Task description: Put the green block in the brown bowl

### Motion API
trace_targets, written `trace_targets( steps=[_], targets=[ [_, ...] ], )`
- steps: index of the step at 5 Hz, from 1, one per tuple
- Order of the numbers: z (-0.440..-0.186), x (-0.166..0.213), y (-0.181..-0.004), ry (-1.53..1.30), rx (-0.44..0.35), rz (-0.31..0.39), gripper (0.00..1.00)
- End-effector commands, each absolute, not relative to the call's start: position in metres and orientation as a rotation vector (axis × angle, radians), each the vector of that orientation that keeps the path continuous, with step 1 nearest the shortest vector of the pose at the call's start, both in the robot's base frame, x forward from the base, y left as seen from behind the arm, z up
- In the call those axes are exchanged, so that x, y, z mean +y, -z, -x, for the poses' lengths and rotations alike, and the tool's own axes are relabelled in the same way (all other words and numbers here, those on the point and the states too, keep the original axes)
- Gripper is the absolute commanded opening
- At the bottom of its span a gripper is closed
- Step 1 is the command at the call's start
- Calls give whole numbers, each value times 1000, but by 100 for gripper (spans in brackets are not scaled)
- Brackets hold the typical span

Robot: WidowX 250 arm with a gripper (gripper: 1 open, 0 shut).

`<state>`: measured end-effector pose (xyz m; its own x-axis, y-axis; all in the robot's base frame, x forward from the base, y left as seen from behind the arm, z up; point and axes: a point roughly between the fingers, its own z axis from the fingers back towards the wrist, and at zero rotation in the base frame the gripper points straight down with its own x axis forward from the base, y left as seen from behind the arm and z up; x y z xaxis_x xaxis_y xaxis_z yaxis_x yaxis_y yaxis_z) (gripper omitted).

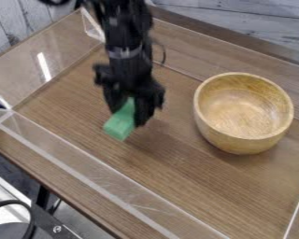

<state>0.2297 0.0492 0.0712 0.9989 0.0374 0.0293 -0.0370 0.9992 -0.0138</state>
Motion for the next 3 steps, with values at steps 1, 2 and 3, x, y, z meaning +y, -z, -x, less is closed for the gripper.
trace_targets(
  steps=[1,2,3],
  targets=[
    [-261,29,-119,31,-132,72,0],
    [-282,-3,-129,30,-124,111,0],
    [-293,-46,-122,45,-95,136,0]
  ],
)
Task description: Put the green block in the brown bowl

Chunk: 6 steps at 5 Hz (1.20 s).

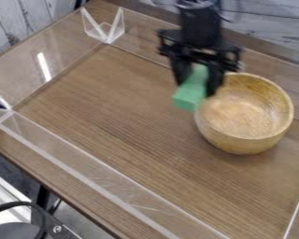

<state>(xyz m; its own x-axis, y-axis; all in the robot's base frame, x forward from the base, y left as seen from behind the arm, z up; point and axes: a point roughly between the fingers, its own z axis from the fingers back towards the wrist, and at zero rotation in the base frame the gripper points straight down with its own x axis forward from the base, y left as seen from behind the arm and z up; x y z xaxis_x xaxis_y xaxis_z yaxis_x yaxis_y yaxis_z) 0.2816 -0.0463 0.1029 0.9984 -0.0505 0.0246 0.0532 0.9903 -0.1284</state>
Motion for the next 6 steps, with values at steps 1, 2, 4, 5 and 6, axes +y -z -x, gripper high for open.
trace_targets(
  steps=[1,2,4,5,6],
  targets=[
    [-316,-83,-116,73,-115,135,0],
    [-333,-109,-113,91,-134,130,0],
    [-331,-71,-111,96,-116,115,0],
    [-333,-52,-110,106,-103,86,0],
    [-336,-51,-107,130,-87,69,0]
  ],
)
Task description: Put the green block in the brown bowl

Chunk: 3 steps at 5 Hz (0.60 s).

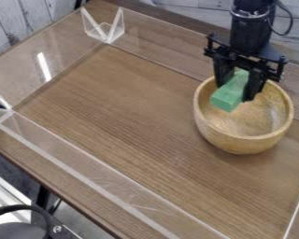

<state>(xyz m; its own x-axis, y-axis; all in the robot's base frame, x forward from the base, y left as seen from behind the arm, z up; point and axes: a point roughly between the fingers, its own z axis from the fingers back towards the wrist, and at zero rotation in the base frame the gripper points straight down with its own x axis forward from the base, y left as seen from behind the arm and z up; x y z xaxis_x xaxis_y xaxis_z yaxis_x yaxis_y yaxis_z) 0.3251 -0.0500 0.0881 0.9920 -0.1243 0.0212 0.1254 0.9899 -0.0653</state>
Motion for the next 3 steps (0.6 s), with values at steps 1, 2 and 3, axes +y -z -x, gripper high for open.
trace_targets(
  steps=[1,2,3],
  targets=[
    [-339,-55,-104,127,-77,86,0],
    [-341,-58,-101,124,-69,103,0],
    [-343,-60,-97,119,-58,119,0]
  ],
)
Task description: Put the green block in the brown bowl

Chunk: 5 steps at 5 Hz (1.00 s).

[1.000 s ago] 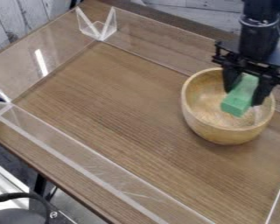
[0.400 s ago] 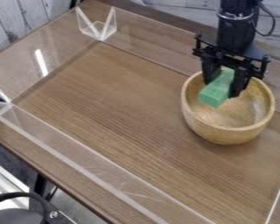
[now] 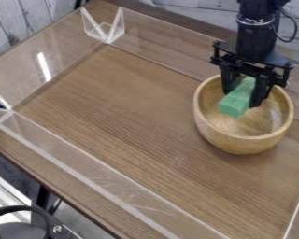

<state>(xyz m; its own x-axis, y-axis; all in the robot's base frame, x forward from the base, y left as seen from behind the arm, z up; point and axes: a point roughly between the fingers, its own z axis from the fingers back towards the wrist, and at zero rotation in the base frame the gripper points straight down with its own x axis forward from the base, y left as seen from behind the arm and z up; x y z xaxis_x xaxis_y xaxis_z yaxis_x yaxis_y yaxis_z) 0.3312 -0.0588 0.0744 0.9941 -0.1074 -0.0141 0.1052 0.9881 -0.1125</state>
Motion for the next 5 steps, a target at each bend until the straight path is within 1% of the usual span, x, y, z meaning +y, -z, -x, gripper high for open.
trace_targets(
  steps=[1,3,4,5],
  targets=[
    [-352,-61,-95,88,-38,131,0],
    [-352,-62,-73,109,-39,131,0],
    [-348,-62,-67,86,-54,131,0],
    [-343,-63,-71,58,-82,135,100]
  ],
)
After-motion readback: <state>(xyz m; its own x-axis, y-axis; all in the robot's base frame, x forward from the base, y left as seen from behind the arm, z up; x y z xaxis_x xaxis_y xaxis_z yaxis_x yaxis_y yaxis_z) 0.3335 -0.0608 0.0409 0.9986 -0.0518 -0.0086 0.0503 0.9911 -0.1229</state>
